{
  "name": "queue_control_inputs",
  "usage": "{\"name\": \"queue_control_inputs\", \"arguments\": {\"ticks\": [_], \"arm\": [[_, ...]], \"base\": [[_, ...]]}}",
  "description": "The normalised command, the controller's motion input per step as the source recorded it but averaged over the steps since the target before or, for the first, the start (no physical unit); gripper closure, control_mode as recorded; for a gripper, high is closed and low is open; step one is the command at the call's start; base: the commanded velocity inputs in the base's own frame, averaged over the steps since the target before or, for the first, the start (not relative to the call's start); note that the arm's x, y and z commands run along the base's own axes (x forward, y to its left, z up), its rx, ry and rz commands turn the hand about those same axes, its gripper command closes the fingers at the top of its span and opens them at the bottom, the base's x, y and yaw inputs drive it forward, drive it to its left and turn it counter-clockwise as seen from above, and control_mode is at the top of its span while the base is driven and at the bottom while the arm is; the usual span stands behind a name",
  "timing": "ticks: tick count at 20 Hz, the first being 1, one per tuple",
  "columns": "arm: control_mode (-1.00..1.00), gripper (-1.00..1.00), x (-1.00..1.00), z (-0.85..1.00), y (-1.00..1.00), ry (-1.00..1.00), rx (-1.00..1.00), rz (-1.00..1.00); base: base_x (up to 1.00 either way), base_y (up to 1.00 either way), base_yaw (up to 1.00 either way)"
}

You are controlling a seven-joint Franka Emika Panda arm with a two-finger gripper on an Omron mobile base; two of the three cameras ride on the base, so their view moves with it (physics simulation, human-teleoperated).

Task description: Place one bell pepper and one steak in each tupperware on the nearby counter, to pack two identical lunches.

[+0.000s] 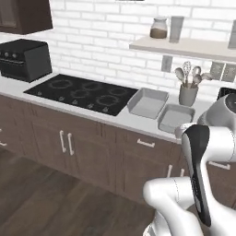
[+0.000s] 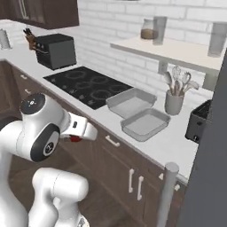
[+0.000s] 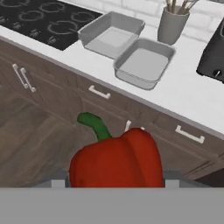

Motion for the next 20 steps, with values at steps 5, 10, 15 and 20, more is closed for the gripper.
{"name": "queue_control_inputs", "arguments": {"ticks": [5,10,15,20], "arm": [[1.0,1.0,0.0,0.0,0.0,0.0,0.0,0.0],[1.0,1.0,0.0,0.0,0.0,0.0,0.0,0.0],[1.0,1.0,0.0,0.0,0.0,0.0,0.0,0.0],[1.0,1.0,0.0,0.0,0.0,0.0,0.0,0.0]], "base": [[0.65,0.42,-0.69],[0.59,0.23,-0.65],[0.99,0.15,-0.47],[0.46,0.55,-0.17]]}}
